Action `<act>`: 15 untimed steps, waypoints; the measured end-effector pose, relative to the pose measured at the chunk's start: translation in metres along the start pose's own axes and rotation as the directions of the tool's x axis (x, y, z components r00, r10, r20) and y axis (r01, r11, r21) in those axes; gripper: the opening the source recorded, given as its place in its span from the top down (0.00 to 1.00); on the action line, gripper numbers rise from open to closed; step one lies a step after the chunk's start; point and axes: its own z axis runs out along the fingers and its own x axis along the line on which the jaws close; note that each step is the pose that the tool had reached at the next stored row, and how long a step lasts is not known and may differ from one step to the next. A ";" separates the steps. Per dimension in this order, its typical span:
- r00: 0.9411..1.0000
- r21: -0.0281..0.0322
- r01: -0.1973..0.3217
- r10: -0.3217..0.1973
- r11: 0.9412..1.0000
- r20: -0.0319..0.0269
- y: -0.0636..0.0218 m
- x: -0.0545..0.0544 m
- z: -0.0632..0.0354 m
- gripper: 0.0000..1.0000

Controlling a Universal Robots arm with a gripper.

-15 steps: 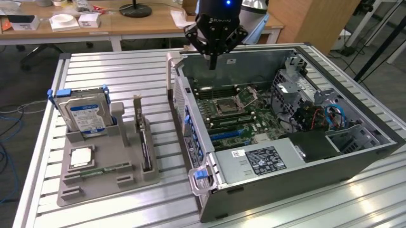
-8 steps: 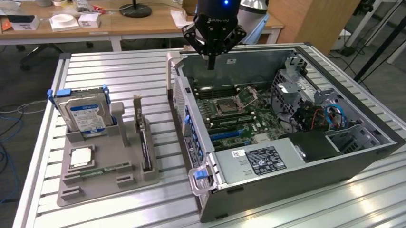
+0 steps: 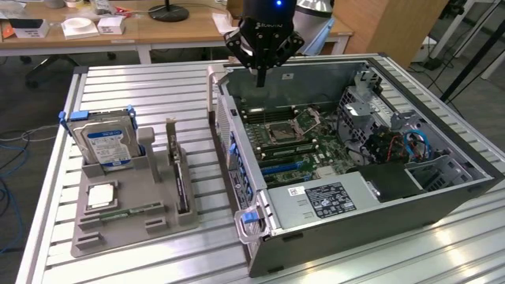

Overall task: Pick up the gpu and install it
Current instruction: 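Reach for the gpu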

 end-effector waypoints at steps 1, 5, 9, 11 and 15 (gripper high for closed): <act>1.000 0.000 0.000 0.000 1.000 0.000 -0.0001 0.001 0.0000 0.89; 1.000 0.000 0.000 0.000 1.000 0.000 -0.0002 0.003 -0.0001 0.89; 1.000 0.000 0.000 0.000 1.000 0.000 -0.0004 0.006 -0.0001 0.89; 1.000 0.000 0.000 0.000 1.000 0.000 -0.0005 0.007 -0.0002 0.89; 1.000 0.000 0.000 0.000 1.000 0.000 -0.0007 0.009 -0.0003 0.89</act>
